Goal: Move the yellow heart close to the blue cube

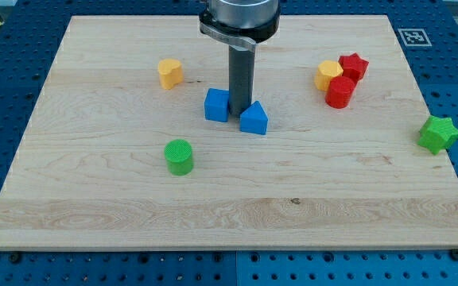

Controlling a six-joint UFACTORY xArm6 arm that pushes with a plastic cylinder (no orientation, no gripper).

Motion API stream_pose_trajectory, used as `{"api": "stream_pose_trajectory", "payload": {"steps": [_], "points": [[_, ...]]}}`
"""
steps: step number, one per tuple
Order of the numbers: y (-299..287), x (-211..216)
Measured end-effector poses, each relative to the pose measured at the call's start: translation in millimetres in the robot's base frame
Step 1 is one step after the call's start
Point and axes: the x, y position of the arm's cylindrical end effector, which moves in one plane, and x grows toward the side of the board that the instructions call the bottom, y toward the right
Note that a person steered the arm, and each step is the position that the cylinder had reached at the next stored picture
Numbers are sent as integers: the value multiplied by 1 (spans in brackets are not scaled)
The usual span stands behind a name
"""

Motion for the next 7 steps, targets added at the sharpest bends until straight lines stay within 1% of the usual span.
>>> {"api": "stream_pose_trajectory", "payload": {"steps": [1, 2, 4, 5, 7], "points": [[0, 0], [-6, 11], [-13, 54], [-15, 55], [-80, 57]]}}
